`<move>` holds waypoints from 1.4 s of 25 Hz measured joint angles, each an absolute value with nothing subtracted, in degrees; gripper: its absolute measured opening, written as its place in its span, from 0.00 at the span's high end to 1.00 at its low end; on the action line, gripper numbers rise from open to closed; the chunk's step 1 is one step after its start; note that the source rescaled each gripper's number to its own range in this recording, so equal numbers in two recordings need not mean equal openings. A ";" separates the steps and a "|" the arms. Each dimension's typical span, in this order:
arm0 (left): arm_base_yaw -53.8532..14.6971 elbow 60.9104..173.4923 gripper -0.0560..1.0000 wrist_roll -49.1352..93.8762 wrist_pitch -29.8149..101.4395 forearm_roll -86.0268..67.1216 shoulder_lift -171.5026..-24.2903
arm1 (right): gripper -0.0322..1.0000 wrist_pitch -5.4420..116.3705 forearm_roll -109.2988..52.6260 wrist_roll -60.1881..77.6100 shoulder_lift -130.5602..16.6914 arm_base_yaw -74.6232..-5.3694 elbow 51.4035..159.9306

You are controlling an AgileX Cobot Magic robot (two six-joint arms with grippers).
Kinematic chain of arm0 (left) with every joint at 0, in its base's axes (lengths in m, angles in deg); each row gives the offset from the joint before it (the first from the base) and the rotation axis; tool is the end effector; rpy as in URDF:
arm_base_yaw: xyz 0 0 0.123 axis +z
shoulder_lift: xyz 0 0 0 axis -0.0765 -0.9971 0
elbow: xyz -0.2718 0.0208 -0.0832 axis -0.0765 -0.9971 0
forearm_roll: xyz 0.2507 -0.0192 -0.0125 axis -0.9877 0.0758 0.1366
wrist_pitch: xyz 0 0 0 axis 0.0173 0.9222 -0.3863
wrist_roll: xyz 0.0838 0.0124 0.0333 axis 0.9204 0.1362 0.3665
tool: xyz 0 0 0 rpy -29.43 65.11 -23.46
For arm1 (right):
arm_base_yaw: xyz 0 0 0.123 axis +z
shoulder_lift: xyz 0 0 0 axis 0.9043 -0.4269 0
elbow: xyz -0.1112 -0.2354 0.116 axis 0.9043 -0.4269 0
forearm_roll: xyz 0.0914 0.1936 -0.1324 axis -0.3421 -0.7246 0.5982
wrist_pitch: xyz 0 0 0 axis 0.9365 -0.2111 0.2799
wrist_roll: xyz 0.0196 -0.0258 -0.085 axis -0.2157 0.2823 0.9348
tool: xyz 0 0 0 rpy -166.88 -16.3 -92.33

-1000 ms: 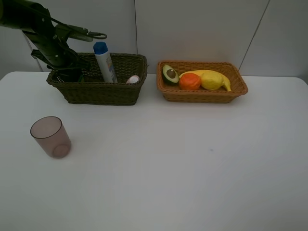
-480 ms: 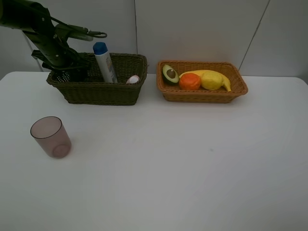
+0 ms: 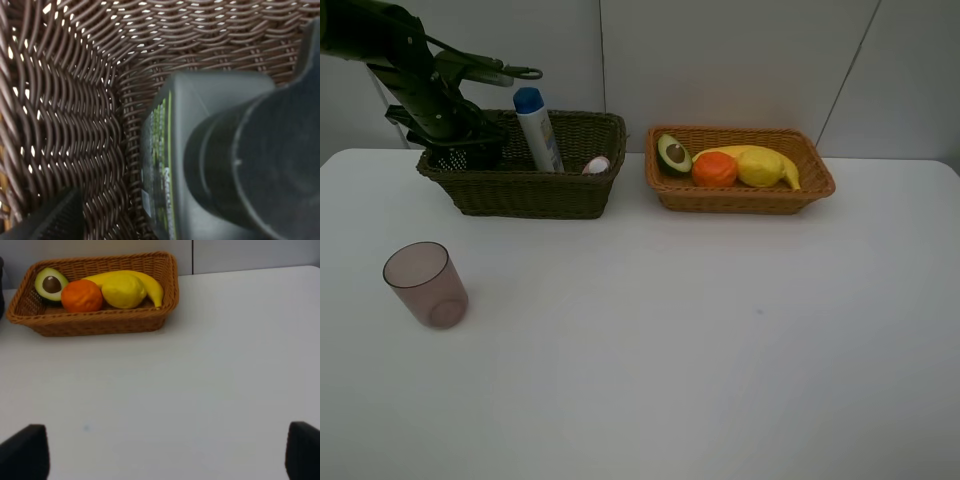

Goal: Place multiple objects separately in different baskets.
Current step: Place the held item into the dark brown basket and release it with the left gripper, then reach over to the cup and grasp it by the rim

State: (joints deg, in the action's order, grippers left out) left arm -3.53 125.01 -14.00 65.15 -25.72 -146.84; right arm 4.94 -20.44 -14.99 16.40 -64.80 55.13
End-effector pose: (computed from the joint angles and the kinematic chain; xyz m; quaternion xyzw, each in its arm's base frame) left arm 0.4489 -0.0600 0.1556 0.0640 0.9699 -0.0034 0.2349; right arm -0.0066 0.0001 0.2835 0.0067 0.8429 0.0036 0.5380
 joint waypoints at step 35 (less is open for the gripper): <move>-3.53 114.11 0.08 -12.51 74.12 -24.82 -120.92 | 0.00 4.94 -20.44 -14.99 16.40 -64.80 55.13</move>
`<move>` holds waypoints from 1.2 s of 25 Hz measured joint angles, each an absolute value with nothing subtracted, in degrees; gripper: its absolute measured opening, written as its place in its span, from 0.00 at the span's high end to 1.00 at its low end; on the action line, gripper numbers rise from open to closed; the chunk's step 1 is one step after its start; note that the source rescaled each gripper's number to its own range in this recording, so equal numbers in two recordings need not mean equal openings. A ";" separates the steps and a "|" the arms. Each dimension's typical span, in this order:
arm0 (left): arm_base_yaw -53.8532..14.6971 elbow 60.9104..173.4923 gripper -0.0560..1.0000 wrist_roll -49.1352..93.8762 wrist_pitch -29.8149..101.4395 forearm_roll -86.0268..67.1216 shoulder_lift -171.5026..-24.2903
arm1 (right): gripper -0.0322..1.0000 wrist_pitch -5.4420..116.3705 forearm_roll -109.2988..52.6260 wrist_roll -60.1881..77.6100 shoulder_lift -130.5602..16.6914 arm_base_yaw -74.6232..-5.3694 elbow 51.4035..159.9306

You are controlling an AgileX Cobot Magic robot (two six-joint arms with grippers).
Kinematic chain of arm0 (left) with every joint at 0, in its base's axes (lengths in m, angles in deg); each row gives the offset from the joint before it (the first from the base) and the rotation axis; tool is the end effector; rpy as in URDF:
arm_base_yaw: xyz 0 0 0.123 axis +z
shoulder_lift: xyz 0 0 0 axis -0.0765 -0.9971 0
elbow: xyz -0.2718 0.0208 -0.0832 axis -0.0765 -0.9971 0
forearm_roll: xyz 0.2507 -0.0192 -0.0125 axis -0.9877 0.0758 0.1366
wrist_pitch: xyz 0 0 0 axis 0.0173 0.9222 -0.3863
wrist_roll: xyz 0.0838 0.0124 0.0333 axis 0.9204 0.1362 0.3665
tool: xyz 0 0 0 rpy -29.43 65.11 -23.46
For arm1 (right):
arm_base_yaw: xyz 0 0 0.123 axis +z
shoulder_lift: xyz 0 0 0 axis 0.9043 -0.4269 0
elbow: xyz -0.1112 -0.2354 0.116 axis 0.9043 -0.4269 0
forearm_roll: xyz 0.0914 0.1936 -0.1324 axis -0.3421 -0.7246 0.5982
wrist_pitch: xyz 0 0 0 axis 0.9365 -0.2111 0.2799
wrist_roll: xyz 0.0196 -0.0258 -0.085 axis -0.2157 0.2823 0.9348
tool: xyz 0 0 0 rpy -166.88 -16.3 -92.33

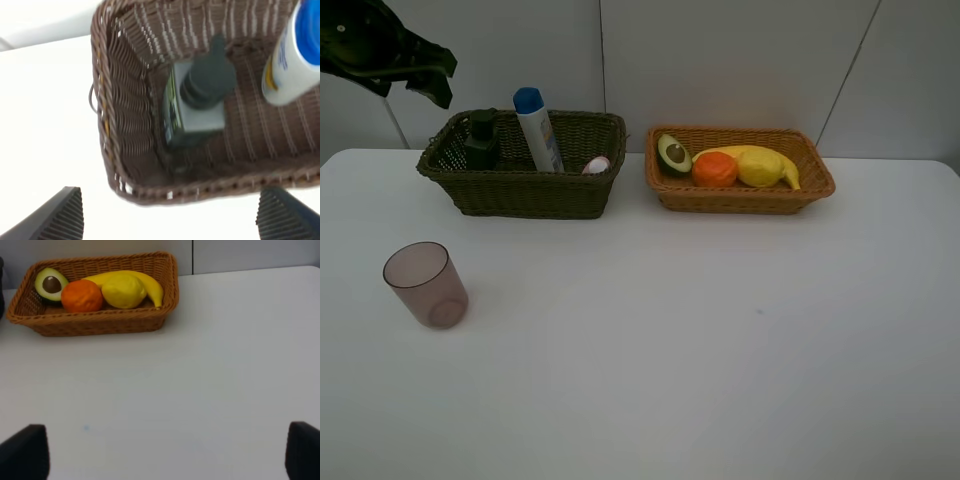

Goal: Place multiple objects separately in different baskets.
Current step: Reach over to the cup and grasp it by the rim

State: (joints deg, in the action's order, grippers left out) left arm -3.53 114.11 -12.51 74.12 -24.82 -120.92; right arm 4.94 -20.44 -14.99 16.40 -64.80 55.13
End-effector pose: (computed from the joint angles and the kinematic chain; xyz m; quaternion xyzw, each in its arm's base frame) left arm 0.3634 -0.0485 0.2812 0.0677 0.9560 -0.0079 0.2855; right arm -0.0066 0.0001 0.2835 0.0067 0.8429 0.0036 0.5380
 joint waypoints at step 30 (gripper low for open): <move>-3.53 95.42 0.08 -5.03 97.74 -25.26 -95.80 | 0.00 4.94 -20.44 -14.99 16.40 -64.80 55.13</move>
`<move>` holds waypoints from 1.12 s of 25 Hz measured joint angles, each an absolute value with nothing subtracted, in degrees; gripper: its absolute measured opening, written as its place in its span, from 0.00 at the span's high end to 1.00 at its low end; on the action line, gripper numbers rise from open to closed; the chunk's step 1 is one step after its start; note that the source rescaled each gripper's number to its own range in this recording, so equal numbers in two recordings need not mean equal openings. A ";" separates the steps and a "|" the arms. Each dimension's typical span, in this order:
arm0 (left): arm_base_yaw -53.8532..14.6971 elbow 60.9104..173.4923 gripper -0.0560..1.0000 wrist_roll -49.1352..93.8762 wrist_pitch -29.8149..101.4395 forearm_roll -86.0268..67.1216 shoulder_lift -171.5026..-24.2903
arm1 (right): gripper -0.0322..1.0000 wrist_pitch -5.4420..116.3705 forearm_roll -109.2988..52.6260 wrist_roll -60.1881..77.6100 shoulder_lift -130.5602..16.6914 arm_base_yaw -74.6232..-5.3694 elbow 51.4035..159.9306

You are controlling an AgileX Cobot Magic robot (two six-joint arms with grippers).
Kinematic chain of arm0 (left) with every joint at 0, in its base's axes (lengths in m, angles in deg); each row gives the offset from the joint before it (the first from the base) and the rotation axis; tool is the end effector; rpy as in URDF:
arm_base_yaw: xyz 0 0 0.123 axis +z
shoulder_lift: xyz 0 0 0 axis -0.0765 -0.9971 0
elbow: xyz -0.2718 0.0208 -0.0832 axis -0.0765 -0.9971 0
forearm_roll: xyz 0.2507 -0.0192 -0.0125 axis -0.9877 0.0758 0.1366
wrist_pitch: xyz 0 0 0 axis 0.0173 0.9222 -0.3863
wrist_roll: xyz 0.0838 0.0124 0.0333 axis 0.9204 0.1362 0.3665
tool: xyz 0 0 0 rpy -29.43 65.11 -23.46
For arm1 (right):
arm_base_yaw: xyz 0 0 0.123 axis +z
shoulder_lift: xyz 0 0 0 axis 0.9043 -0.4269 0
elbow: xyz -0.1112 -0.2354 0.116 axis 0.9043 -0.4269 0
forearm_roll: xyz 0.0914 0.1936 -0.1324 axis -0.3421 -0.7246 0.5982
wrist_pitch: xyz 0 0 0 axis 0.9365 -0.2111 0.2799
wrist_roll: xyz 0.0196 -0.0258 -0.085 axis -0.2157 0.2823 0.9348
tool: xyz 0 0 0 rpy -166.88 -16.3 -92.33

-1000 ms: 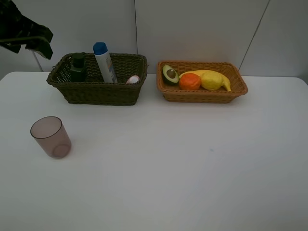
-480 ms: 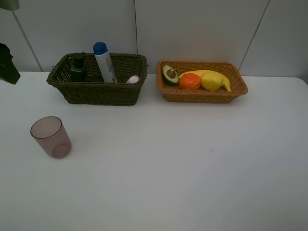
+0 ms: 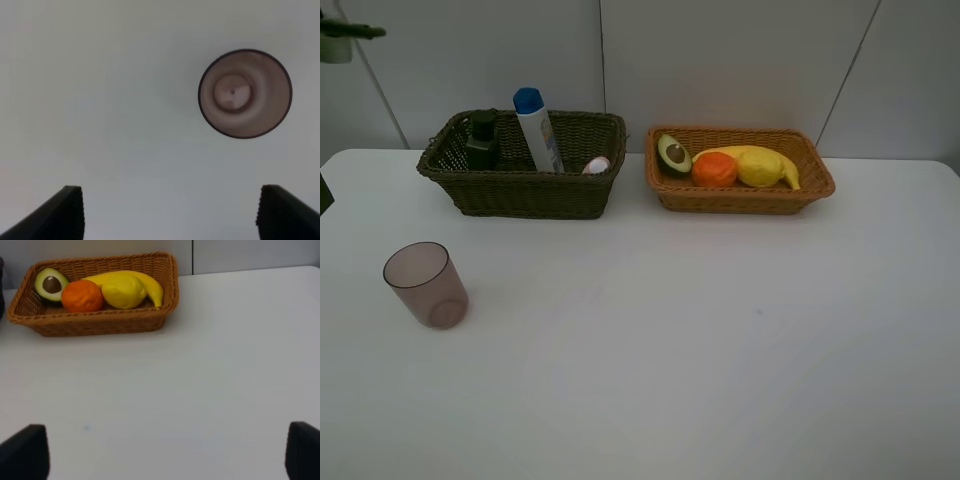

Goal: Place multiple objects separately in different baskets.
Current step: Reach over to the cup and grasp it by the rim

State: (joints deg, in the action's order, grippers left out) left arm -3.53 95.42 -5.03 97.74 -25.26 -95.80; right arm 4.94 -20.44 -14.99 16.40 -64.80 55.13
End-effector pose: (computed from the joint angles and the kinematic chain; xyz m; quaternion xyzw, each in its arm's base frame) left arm 0.2195 -0.0271 0.3010 0.1312 0.9814 0.0178 0.1390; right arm -0.0066 0.0001 0.2835 0.0067 0.8429 0.0036 0.5380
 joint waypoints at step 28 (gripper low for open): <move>-3.53 84.66 0.08 -3.99 74.54 -23.53 -114.69 | 0.00 4.94 -20.14 -14.99 16.40 -64.80 55.13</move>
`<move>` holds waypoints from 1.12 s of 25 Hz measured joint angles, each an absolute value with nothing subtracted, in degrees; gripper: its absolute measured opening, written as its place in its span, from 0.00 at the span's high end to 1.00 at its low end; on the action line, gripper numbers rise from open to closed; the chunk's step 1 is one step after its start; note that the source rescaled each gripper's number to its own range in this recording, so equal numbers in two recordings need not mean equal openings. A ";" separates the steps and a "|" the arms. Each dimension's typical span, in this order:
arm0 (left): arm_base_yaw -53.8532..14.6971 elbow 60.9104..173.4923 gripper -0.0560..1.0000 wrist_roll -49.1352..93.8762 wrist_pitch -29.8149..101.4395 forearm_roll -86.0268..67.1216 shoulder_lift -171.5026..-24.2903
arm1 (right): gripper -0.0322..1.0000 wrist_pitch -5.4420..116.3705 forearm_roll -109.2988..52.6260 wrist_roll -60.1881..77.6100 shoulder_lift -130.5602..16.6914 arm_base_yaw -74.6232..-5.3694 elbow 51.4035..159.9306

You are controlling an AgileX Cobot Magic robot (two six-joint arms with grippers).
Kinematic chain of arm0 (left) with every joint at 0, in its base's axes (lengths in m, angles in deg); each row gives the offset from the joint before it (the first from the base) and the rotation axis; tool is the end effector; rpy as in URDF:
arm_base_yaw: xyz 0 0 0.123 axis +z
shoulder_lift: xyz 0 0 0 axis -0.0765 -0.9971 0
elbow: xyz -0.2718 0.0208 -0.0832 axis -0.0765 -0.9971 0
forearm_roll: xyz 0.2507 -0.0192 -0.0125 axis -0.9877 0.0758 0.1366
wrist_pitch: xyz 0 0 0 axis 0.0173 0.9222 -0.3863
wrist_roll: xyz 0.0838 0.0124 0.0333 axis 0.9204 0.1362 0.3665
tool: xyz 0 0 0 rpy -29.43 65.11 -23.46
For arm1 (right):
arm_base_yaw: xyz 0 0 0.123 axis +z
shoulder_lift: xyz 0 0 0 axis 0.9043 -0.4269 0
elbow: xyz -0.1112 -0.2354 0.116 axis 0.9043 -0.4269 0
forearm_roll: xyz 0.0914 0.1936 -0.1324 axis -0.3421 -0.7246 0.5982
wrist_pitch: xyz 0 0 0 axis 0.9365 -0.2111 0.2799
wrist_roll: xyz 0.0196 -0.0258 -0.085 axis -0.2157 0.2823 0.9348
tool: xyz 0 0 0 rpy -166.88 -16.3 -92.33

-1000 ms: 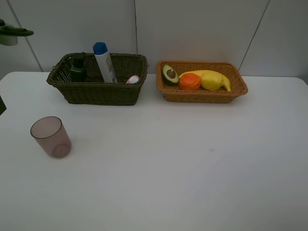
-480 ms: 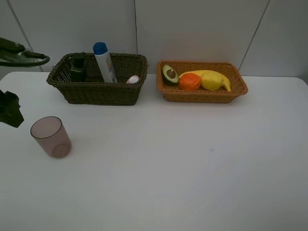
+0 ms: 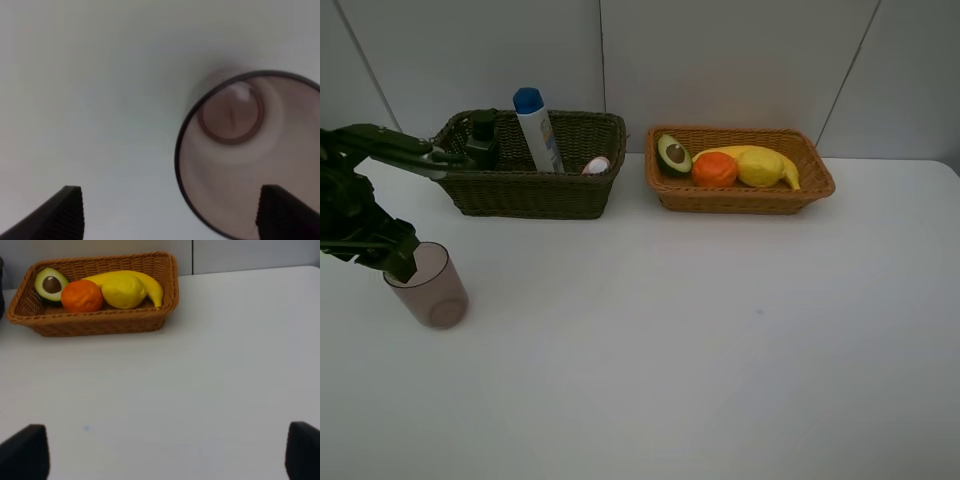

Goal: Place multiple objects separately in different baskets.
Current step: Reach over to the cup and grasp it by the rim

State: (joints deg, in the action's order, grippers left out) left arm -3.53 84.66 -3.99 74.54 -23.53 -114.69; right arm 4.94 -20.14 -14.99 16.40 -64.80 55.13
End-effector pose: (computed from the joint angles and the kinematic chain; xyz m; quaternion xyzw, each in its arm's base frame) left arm 0.2622 -0.0358 0.1790 0.1388 0.9868 0.0035 0.0829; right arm -0.0066 -0.0004 0.2835 0.0068 0.8429 0.0010 0.5380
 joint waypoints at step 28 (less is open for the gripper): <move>-3.53 84.66 0.95 -3.94 64.63 -18.29 -126.03 | 0.00 4.94 -20.44 -14.99 16.40 -64.80 55.13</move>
